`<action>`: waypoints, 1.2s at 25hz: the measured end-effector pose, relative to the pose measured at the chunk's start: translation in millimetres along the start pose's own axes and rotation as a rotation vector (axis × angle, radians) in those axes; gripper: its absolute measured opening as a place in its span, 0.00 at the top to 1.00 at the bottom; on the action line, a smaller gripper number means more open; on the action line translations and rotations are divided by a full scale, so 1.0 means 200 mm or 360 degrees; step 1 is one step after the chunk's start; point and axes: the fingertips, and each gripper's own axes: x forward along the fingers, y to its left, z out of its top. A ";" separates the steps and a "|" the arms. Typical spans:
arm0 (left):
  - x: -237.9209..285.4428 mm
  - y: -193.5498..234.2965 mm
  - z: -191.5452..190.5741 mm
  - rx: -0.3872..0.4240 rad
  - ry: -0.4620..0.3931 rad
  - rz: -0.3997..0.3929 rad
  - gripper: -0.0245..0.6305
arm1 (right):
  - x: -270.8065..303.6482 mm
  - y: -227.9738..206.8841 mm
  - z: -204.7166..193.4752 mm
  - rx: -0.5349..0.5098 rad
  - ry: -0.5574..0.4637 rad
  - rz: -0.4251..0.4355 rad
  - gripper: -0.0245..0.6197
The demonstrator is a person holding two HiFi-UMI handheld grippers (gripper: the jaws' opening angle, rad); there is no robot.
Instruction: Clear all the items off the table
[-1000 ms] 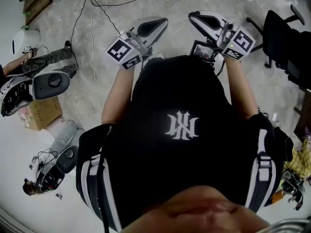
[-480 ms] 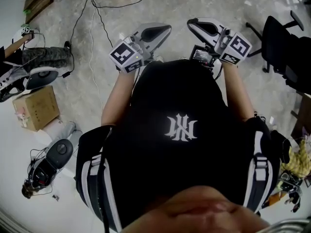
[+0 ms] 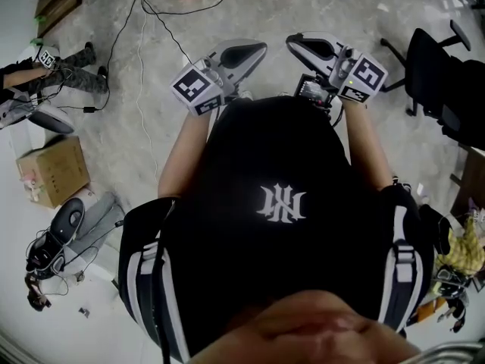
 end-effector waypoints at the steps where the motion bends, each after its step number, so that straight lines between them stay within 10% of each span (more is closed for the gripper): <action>1: 0.00 0.00 0.00 -0.0002 0.0000 0.0001 0.94 | 0.00 0.00 0.00 0.0000 0.0001 0.0000 0.96; 30: 0.00 -0.03 -0.05 0.0043 0.0079 -0.0011 0.94 | -0.03 0.02 -0.06 0.0027 0.0042 -0.0003 0.96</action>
